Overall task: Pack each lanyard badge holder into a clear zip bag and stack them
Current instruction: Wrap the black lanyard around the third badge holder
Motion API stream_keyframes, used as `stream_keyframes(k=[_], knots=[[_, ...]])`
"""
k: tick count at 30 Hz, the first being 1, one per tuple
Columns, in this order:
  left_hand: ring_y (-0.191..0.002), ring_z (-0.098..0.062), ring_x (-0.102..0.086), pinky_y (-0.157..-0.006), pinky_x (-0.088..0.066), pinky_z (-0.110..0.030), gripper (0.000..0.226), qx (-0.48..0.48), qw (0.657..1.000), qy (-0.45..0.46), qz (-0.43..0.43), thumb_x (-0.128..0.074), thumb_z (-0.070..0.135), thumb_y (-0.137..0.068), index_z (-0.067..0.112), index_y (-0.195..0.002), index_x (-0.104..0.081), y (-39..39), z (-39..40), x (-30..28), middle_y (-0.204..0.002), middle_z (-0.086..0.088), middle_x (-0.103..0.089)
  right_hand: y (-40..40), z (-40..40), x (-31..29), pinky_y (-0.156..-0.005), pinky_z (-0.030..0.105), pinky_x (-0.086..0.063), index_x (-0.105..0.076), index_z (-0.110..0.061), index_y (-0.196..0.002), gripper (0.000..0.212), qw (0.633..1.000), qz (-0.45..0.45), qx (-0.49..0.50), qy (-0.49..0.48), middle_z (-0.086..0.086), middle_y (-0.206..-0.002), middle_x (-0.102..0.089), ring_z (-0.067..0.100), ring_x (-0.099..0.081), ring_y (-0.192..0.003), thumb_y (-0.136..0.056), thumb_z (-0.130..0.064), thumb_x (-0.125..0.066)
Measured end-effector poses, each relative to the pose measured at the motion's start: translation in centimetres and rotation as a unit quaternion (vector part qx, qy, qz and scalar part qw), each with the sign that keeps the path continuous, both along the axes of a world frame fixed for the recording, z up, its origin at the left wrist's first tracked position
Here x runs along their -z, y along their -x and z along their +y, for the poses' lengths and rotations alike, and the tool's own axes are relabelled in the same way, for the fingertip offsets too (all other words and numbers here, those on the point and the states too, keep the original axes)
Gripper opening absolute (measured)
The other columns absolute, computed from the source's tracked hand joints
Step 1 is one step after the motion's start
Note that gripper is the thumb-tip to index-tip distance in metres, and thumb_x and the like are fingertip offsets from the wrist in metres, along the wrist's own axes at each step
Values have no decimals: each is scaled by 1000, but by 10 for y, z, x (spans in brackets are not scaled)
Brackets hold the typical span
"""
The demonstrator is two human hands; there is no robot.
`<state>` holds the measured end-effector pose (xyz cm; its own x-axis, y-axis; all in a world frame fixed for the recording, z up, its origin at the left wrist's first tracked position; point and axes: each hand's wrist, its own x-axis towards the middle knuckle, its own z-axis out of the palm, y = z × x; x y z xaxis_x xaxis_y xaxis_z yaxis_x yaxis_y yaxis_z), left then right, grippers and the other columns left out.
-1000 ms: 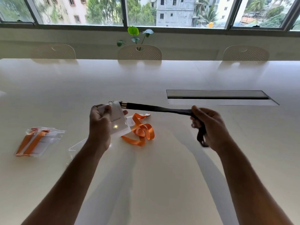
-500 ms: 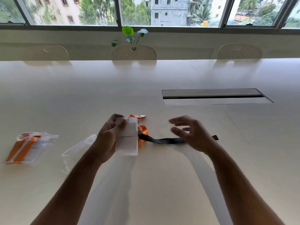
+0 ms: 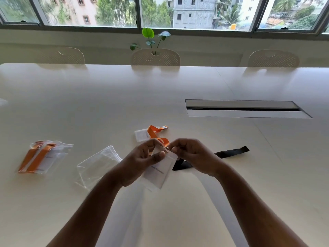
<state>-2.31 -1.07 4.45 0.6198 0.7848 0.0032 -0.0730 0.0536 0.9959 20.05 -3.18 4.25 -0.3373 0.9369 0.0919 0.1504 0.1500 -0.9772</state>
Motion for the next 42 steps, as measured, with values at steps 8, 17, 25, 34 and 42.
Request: stream_keyframes(k=[8,17,25,34,42], knots=[[-105,-31,-66,-88,-54,-41,28,69,992,-23,107,-64,28,-95,16,-120,-69,3,-4,-4,-122,-14,-71,-7,1,-15,-72,28,-57,-75,-28,-101,16,997,-70,21,-34,-13,-94,-76,3,-67,-85,-101,-19,-62],[-87,-30,-75,-71,-60,-36,19,-59,989,-101,92,-41,15,-108,33,-110,-45,-17,-6,-1,-105,-13,-76,-6,-10,-13,-64,33,-58,-70,-12,-119,23,994,15,92,62,11,-82,-66,11,-55,-60,-106,-8,-51],[-73,-17,-48,-65,-44,-29,10,-162,970,-155,92,-36,24,-109,32,-109,-43,-30,-3,14,-90,-13,-51,25,-28,-1,-58,33,-56,-51,-13,-124,24,975,111,166,98,12,-81,-64,15,-57,-58,-103,-4,-56],[-87,-26,-52,-72,-49,-46,44,-146,988,-40,-38,-34,75,-84,34,-97,-45,-33,-4,7,-101,-10,-54,37,-34,2,-62,23,-49,-64,-19,-97,12,938,-234,233,-108,-6,-87,-64,12,-58,-73,-96,-29,-71],[-82,-44,-68,-54,-56,-39,23,-98,981,39,-160,-40,55,-98,33,-95,-47,-34,-1,-4,-116,-42,-56,48,-43,-10,-58,29,-51,-68,1,-102,36,982,115,98,115,6,-79,-66,17,-61,-69,-111,-20,-40]])
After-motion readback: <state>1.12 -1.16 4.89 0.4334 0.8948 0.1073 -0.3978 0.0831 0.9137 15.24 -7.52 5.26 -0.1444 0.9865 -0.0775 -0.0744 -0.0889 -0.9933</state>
